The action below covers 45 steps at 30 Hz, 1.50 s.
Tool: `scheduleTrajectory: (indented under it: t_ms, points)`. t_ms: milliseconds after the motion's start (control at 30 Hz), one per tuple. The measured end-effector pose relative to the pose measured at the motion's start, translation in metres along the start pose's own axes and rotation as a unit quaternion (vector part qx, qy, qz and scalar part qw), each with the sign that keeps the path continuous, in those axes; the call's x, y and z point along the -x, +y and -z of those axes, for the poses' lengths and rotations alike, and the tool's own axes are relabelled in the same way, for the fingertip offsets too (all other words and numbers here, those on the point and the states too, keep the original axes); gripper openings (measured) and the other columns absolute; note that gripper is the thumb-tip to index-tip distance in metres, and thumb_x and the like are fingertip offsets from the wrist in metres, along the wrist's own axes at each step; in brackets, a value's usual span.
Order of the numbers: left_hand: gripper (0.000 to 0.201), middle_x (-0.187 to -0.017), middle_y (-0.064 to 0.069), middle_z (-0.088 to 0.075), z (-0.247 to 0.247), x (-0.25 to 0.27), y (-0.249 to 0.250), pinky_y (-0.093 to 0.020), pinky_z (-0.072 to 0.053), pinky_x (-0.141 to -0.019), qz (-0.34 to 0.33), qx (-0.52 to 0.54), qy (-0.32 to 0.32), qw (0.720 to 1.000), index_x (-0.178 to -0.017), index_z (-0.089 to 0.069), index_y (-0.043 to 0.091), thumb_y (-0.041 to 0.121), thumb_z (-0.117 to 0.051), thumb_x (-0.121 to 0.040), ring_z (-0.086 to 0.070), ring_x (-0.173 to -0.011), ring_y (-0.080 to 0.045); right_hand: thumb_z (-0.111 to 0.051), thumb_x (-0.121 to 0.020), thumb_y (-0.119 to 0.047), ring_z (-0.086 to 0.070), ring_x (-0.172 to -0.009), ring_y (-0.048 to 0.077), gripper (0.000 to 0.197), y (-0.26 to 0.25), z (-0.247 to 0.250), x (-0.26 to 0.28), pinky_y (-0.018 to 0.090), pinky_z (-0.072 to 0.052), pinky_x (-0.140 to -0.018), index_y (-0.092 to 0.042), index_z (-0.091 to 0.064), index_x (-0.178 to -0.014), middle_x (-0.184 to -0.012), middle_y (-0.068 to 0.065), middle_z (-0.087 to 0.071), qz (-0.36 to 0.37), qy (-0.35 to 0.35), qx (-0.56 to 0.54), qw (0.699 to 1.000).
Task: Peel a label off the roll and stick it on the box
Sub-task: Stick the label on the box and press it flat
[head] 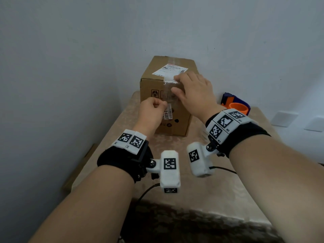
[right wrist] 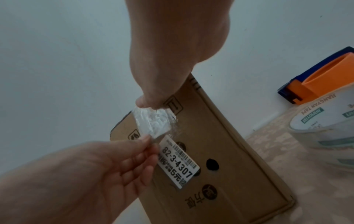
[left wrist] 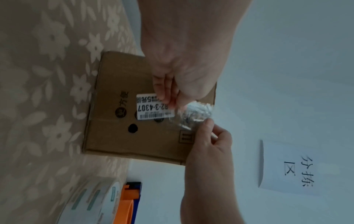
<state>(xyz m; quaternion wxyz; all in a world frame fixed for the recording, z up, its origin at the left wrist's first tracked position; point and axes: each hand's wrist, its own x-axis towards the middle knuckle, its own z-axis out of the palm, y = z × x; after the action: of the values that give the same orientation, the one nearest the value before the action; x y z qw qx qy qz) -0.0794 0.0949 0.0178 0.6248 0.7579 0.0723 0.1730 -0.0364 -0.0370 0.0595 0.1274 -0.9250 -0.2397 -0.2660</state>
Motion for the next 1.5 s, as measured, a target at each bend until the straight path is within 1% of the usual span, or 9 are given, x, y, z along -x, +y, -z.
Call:
scheduleTrajectory:
  t_ms: [167, 367, 433, 600, 767, 1000, 1200, 1367, 1500]
  points:
    - [0.017, -0.072, -0.001, -0.062, 0.015, 0.001, 0.005, -0.031, -0.051, -0.079, 0.012, 0.015, -0.091, 0.996, -0.075, -0.058, 0.014, 0.012, -0.057, -0.091, -0.059, -0.072, -0.017, -0.037, -0.097, -0.036, -0.055, -0.109, 0.028, 0.032, 0.000, 0.000, -0.004, 0.042, -0.037, -0.100, -0.015, -0.054, -0.115, -0.115, 0.006, -0.062, 0.009, 0.003, -0.023, 1.000]
    - [0.018, -0.070, -0.003, -0.060, 0.024, 0.001, 0.014, -0.016, -0.051, -0.057, 0.062, 0.078, -0.168, 0.981, -0.076, -0.059, 0.009, 0.004, -0.052, -0.093, -0.056, -0.061, -0.010, -0.035, -0.099, -0.033, -0.058, -0.092, 0.029, 0.030, 0.002, 0.002, -0.007, 0.034, -0.038, -0.079, -0.013, -0.057, -0.106, -0.099, 0.008, -0.066, 0.010, 0.002, -0.042, 0.999]
    - [0.017, -0.073, -0.003, -0.062, 0.024, 0.000, 0.014, -0.017, -0.052, -0.061, 0.069, 0.075, -0.163, 0.981, -0.076, -0.059, 0.010, 0.005, -0.054, -0.092, -0.058, -0.065, -0.011, -0.036, -0.098, -0.033, -0.059, -0.090, 0.030, 0.030, 0.002, 0.002, -0.009, 0.032, -0.036, -0.075, -0.013, -0.057, -0.105, -0.097, 0.009, -0.067, 0.003, 0.000, -0.049, 0.999]
    - [0.018, -0.087, -0.013, -0.067, 0.018, 0.000, 0.006, -0.034, -0.055, -0.089, 0.046, 0.107, -0.098, 0.988, -0.071, -0.055, 0.013, 0.005, -0.064, -0.085, -0.067, -0.091, -0.027, -0.039, -0.096, -0.036, -0.059, -0.090, 0.031, 0.029, 0.001, -0.002, -0.011, 0.034, -0.040, -0.076, -0.015, -0.058, -0.104, -0.096, 0.009, -0.067, -0.015, 0.000, -0.062, 0.998]
    - [0.021, -0.069, -0.003, -0.066, 0.011, 0.003, 0.005, -0.020, -0.053, -0.063, 0.055, 0.167, -0.083, 0.981, -0.068, -0.056, 0.013, 0.014, -0.065, -0.087, -0.060, -0.060, -0.011, -0.042, -0.095, -0.039, -0.060, -0.090, 0.029, 0.032, 0.001, -0.001, -0.010, 0.033, -0.040, -0.078, -0.013, -0.058, -0.105, -0.096, 0.009, -0.068, -0.006, 0.006, -0.048, 0.999]
    - [0.024, -0.063, -0.003, -0.060, 0.013, -0.003, 0.010, -0.015, -0.045, -0.042, 0.078, 0.087, -0.089, 0.989, -0.068, -0.060, 0.010, 0.017, -0.060, -0.091, -0.052, -0.045, -0.006, -0.041, -0.094, -0.047, -0.054, -0.095, 0.031, 0.039, -0.001, 0.001, -0.019, 0.037, -0.040, -0.070, -0.010, -0.054, -0.097, -0.097, 0.010, -0.062, 0.033, 0.002, 0.014, 0.999]
    - [0.029, -0.060, 0.001, -0.061, 0.013, -0.007, 0.010, -0.012, -0.039, -0.036, 0.050, 0.001, -0.080, 0.996, -0.066, -0.059, 0.012, 0.022, -0.058, -0.092, -0.049, -0.038, -0.001, -0.032, -0.087, -0.052, -0.057, -0.098, 0.034, 0.054, -0.004, -0.012, -0.012, 0.043, -0.044, -0.076, -0.006, -0.054, -0.103, -0.108, 0.014, -0.061, 0.033, 0.038, 0.075, 0.996]
    - [0.029, -0.060, 0.001, -0.061, 0.017, -0.006, -0.001, -0.012, -0.036, -0.035, 0.054, -0.013, -0.074, 0.996, -0.064, -0.059, 0.012, 0.024, -0.061, -0.090, -0.046, -0.034, 0.001, -0.039, -0.089, -0.053, -0.053, -0.107, 0.033, 0.053, -0.005, -0.022, -0.007, 0.046, -0.040, -0.088, -0.006, -0.053, -0.108, -0.120, 0.015, -0.056, 0.003, 0.052, 0.092, 0.994]
    - [0.029, -0.065, 0.003, -0.058, 0.028, -0.009, -0.006, -0.018, -0.041, -0.050, -0.008, -0.070, -0.026, 0.997, -0.065, -0.049, 0.020, 0.030, -0.063, -0.087, -0.049, -0.052, -0.007, -0.043, -0.087, -0.055, -0.052, -0.110, 0.033, 0.056, -0.007, -0.023, -0.004, 0.047, -0.037, -0.094, -0.005, -0.052, -0.110, -0.121, 0.016, -0.055, 0.005, 0.061, 0.092, 0.994]
